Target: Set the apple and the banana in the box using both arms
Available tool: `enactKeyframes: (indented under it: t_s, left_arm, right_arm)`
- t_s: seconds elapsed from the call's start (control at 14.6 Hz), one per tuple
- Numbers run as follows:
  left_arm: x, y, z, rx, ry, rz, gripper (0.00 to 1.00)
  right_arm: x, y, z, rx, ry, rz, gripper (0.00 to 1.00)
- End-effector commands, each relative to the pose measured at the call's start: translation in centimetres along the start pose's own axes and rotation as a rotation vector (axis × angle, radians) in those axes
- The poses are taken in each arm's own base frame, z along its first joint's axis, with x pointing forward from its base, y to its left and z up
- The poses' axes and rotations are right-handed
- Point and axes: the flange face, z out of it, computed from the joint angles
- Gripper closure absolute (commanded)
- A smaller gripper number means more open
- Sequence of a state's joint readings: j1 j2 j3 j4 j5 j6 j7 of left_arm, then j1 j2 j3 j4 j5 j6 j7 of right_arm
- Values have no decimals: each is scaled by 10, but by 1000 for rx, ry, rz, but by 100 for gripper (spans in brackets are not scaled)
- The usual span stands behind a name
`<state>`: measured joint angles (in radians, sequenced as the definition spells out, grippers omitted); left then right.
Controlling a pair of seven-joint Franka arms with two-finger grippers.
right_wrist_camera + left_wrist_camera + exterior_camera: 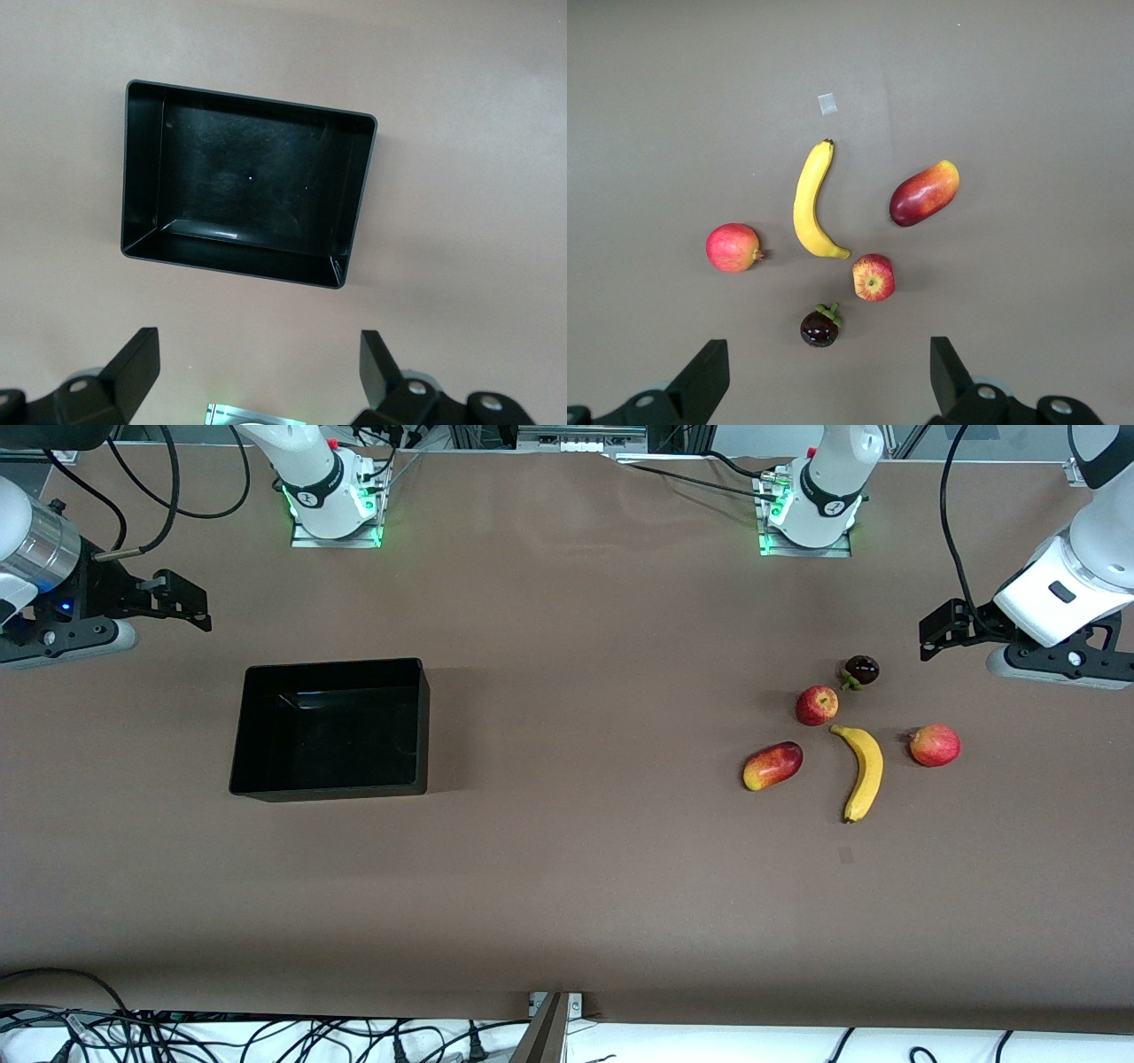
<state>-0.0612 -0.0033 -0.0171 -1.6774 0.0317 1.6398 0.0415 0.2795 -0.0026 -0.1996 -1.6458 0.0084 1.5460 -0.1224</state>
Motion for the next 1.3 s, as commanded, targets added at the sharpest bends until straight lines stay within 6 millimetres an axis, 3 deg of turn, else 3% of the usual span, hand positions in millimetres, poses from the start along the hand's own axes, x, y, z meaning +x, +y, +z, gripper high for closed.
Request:
enactKeyframes:
  t_s: [0.0,0.34,0.48,0.62,0.89,1.23]
  left_arm:
    - [4,2,-6,22,-6,-10,0]
    - [4,1,-6,22,-6,-12,0]
    - [4,2,-6,22,-6,-12,0]
    - [4,2,-6,22,-6,-10,0]
    - [4,2,-6,22,-6,-10,0]
    - [4,2,-6,23,-6,-10,0]
  right_arm:
    - [2,0,-6,14,9,-1,0]
    - [5,3,-3,3,5,-9,0]
    - [15,8,18,-8,-24,-2,0]
    - [30,27,69,-11,-59,31,0]
    - [41,75,198,-23,-34,64,0]
    - [22,85,294,-14,-8,114,0]
